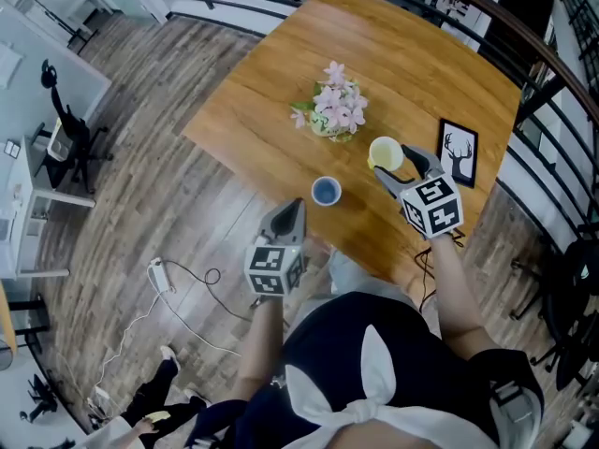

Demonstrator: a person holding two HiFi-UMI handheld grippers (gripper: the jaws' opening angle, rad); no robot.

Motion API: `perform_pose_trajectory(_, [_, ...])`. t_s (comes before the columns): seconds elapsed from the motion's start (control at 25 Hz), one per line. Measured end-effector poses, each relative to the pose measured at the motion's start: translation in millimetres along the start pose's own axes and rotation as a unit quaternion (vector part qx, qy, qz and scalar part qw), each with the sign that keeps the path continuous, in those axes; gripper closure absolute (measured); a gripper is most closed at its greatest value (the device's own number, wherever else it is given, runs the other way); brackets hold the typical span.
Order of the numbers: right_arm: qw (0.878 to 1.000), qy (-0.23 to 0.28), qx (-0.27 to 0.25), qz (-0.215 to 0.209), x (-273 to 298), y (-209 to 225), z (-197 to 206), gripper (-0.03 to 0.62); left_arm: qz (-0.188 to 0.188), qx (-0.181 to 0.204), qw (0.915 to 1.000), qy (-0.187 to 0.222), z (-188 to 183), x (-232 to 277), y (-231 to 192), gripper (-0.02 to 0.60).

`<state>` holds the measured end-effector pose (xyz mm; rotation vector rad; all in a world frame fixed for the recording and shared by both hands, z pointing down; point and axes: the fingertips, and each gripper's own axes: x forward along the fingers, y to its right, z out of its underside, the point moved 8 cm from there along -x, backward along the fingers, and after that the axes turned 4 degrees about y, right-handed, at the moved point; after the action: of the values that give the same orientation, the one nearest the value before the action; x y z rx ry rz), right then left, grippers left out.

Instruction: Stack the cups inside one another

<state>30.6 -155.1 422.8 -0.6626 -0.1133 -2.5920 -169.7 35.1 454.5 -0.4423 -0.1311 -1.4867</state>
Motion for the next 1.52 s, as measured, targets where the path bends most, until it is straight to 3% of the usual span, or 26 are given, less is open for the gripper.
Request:
perform_pose_trajectory(0.92, [0.991, 0.009, -0.051, -0.126, 47, -82, -21, 0.290, -0.040, -0.023, 0.9989, 0.002, 16, -23, -5, 0.565])
perform_pose_trajectory(1.52, [0.988, 0.006, -0.062, -0.139, 50, -93, -19, 0.290, -0.040, -0.024, 0.9989, 0.008, 27, -21, -4, 0.565])
